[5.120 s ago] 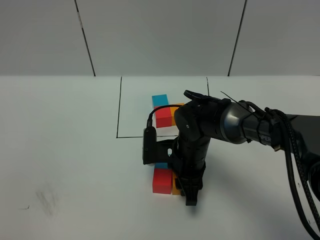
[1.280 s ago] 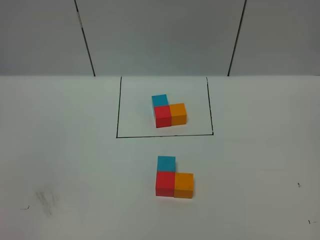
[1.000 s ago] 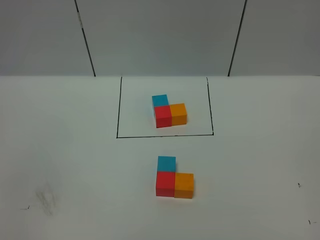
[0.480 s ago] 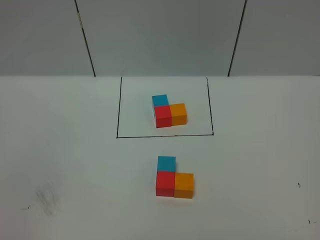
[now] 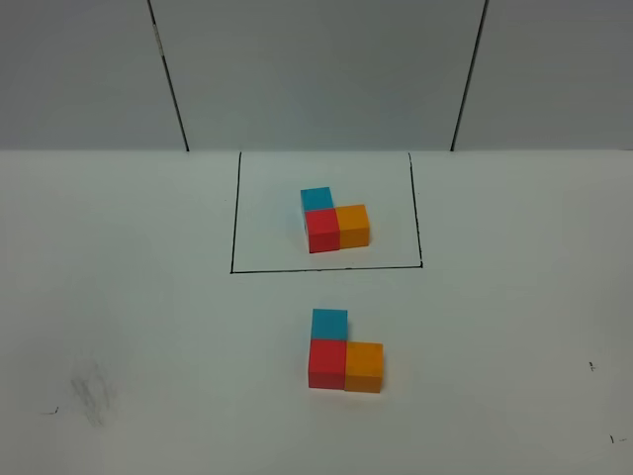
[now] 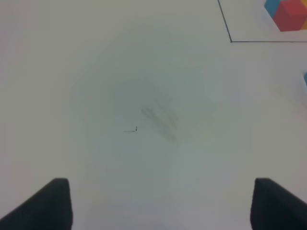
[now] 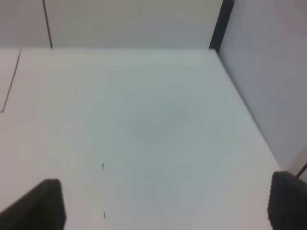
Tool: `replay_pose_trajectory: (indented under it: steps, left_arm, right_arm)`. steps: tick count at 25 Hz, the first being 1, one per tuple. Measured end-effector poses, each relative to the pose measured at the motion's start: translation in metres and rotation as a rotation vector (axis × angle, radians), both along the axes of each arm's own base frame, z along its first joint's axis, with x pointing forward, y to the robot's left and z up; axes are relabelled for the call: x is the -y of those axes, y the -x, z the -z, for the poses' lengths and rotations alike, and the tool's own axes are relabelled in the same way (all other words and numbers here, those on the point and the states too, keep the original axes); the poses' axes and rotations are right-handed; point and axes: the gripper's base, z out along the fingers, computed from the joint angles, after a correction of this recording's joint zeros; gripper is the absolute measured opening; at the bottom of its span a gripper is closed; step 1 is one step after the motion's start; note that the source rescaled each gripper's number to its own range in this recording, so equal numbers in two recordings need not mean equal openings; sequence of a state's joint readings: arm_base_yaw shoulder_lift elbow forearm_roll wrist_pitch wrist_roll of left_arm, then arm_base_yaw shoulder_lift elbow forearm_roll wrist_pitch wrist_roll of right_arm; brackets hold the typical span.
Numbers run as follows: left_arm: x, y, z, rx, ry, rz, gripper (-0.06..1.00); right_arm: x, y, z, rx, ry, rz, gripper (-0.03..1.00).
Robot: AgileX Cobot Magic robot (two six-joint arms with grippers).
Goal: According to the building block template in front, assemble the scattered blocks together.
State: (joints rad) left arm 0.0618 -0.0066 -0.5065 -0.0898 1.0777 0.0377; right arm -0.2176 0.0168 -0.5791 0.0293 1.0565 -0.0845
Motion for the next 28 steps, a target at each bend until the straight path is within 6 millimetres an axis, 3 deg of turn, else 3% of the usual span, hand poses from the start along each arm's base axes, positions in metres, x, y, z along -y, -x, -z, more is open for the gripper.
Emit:
replay_pose_trajectory:
  steps: [4, 28]
  left_arm:
    - [0.000, 0.000, 0.000, 0.000, 0.000, 0.000, 0.79]
    - [0.000, 0.000, 0.000, 0.000, 0.000, 0.000, 0.79]
  right_arm:
    - [0.001, -0.006, 0.023, -0.063, -0.053, 0.016, 0.90]
    - [0.004, -0.007, 0.025, -0.063, -0.080, 0.059, 0.89]
